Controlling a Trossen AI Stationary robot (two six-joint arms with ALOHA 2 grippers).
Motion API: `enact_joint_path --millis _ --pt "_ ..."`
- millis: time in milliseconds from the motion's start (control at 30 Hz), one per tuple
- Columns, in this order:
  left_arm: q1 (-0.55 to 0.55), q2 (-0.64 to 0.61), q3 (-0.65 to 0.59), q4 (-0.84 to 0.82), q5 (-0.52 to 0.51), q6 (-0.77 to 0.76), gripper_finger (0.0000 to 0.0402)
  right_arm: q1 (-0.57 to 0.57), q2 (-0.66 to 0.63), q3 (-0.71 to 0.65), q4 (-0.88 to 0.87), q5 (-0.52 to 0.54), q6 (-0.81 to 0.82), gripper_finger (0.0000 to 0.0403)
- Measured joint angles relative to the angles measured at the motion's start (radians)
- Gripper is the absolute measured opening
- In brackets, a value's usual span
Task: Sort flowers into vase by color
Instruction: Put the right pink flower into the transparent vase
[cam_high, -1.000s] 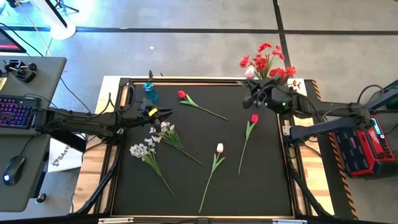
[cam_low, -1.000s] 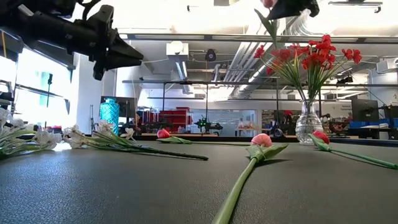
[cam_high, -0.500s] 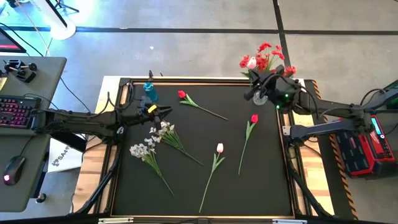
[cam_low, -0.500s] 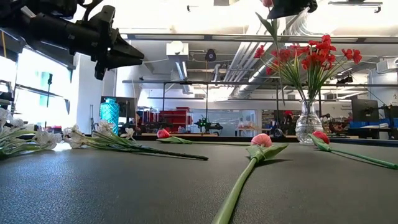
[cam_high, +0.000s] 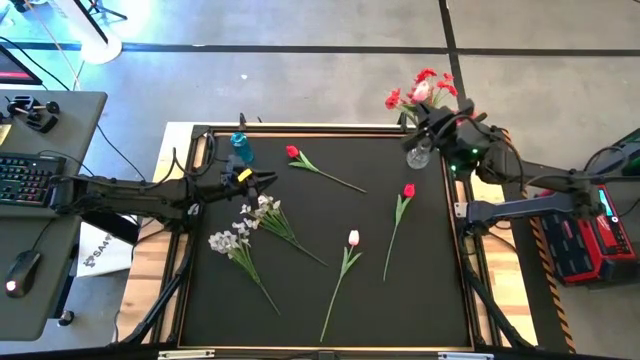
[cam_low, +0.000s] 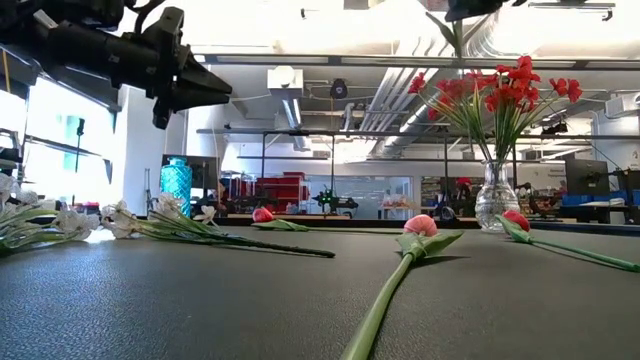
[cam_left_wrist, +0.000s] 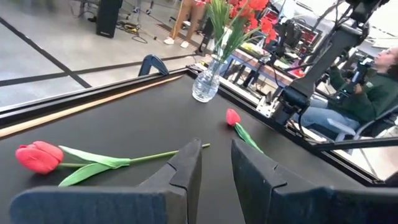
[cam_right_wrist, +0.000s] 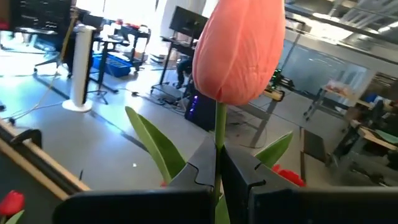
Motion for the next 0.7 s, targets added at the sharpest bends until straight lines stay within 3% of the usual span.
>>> enact_joint_path --millis 700 --pt "0.0 0.0 0.0 0.0 0.001 -0.001 0.0074 0.0 -0.095 0.0 -0.213 0.035 0.147 0.0"
